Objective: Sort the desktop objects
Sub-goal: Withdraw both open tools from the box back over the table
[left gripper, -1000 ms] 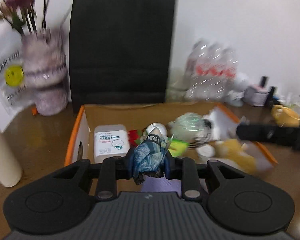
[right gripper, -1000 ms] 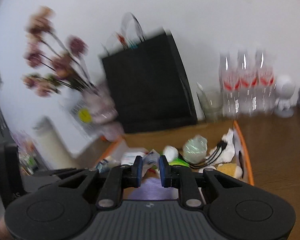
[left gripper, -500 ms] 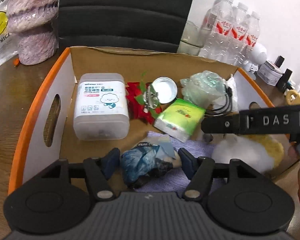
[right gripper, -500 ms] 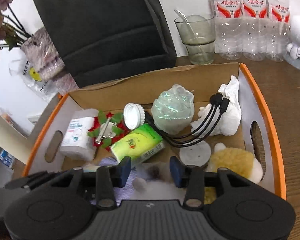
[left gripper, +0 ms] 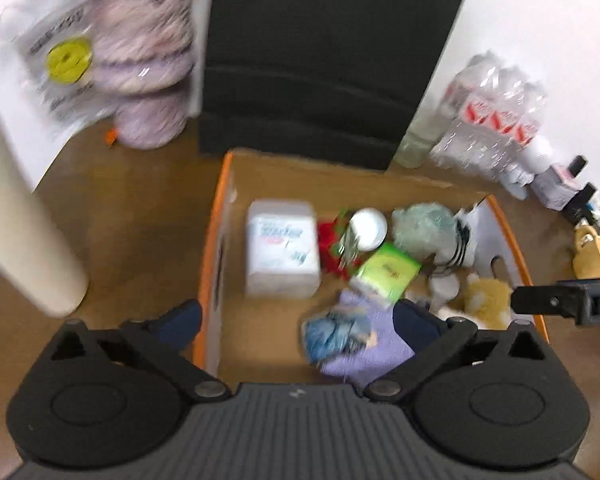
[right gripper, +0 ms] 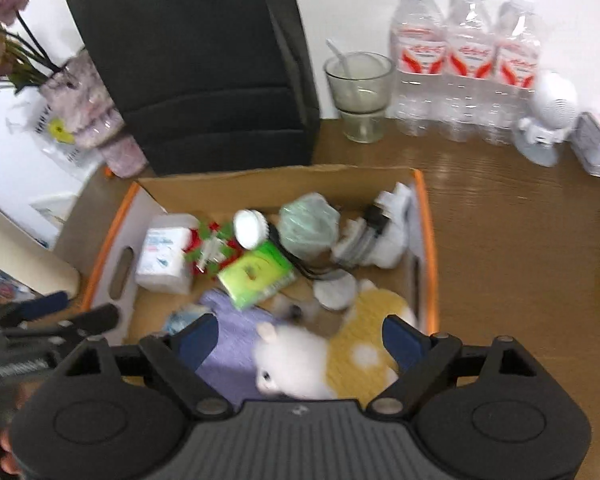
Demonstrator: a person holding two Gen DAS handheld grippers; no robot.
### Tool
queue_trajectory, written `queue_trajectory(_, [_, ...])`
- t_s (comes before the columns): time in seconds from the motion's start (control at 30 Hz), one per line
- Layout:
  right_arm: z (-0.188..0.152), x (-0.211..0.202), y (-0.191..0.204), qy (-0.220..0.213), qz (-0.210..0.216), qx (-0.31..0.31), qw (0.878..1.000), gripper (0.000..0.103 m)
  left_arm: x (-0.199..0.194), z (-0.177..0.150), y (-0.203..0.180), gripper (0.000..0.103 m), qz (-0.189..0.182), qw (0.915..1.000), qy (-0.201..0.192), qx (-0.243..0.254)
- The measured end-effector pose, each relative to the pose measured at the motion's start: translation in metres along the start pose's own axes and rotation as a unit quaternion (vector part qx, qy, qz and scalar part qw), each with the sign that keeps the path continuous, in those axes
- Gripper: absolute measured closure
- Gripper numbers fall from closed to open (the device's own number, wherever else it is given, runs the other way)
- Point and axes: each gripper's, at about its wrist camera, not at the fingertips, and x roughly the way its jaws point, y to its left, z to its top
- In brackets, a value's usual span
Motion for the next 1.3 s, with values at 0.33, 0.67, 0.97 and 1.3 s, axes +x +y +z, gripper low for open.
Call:
queue_trajectory(0.33, [-0.041,-0.038,0.027,-0.026,-0.007,-0.018,0.999,0.014,-0.054,-0.035,-0.019,0.000,0.036,0.9986,-0.028,0.028])
queue_trajectory(0.67, [-0.132,-0.071,0.031,-0.296,0.015,-0.079,0.952,0.014,-0.110,-0.113,-0.037,0.000,0.058,0.9525,-0.293,0.059])
queue_trajectory(0.97, [-0.157,-0.057,0.019,-0.301,0.014,-0.052,0.952,0.013,-0.091,-0.133,-0.039,0.000,0.055,0.9578,-0.276,0.059])
queue_trajectory(1.3, [-0.261,-0.035,0.006,-0.273,-0.005,-0.053,0.961,0.011,-0.074,-0.243,-0.021,0.000,0.052,0.9638,-0.255,0.059])
